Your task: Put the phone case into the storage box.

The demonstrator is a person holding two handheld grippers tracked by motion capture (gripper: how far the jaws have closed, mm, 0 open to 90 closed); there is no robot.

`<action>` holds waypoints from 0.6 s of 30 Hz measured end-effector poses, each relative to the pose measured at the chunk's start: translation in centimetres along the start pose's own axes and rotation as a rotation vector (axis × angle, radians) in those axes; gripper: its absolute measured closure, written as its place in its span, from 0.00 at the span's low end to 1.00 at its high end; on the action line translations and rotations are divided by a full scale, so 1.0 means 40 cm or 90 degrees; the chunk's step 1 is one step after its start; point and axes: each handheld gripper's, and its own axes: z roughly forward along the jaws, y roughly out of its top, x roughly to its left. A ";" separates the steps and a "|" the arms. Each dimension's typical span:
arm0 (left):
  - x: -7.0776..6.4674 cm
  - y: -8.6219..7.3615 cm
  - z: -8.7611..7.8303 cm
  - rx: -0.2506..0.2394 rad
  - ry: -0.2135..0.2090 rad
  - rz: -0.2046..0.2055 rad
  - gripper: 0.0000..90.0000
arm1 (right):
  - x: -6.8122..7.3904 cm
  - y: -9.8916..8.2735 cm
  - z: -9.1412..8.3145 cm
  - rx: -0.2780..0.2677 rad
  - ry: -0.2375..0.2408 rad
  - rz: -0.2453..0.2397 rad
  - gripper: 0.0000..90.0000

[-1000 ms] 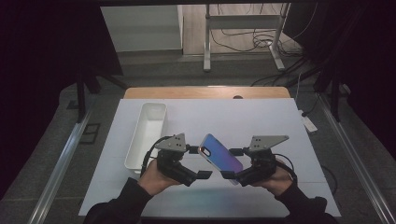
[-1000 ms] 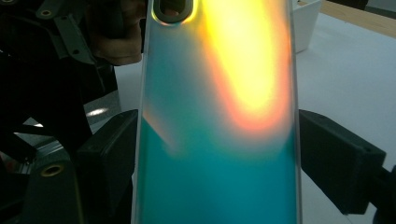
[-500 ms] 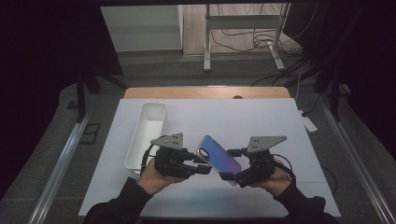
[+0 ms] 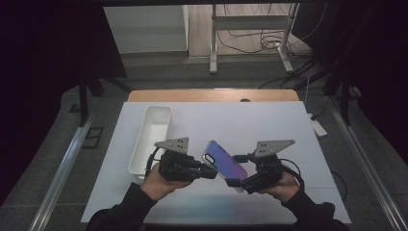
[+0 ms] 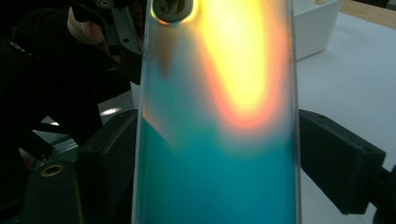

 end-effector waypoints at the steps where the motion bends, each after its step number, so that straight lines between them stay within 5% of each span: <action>1: 0.000 0.000 -0.001 0.002 -0.004 0.001 0.87 | 0.000 0.000 0.001 0.000 0.003 -0.001 0.19; 12: 0.000 0.000 0.007 0.015 -0.073 0.024 0.96 | -0.004 -0.007 0.016 0.021 0.061 0.001 0.18; 18: -0.006 0.002 0.015 0.026 -0.084 0.038 0.97 | -0.007 -0.010 0.031 0.035 0.093 0.018 0.16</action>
